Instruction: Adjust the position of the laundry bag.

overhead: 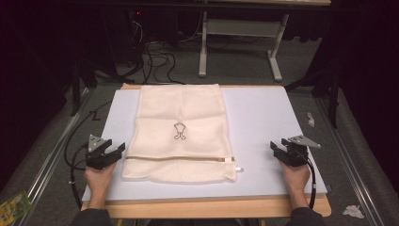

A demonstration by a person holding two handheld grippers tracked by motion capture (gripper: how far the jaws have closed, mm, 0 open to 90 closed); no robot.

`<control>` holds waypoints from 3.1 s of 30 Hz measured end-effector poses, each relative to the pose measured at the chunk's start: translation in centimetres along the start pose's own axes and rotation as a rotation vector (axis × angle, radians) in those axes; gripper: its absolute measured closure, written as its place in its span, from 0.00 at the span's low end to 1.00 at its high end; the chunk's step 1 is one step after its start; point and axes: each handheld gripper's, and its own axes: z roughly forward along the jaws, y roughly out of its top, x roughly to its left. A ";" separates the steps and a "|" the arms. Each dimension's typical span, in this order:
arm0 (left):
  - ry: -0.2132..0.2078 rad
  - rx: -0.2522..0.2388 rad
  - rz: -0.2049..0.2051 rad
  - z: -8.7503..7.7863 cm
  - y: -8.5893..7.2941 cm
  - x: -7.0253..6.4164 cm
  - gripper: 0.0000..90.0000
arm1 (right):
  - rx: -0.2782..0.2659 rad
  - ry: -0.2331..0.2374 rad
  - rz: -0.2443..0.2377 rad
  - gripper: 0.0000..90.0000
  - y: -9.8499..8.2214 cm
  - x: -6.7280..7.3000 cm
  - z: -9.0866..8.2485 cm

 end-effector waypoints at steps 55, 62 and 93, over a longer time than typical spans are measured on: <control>-0.119 0.227 0.002 0.8 2.9 -3.2 0.37 | 0.128 0.246 -0.003 0.64 3.5 6.2 0.3; -0.112 0.244 -0.002 1.0 2.8 -3.3 0.37 | 0.151 0.311 -0.038 0.62 4.0 8.5 1.1; -0.103 0.311 -0.036 3.3 3.2 -3.9 0.55 | 0.341 0.382 -0.052 0.63 5.3 13.1 6.0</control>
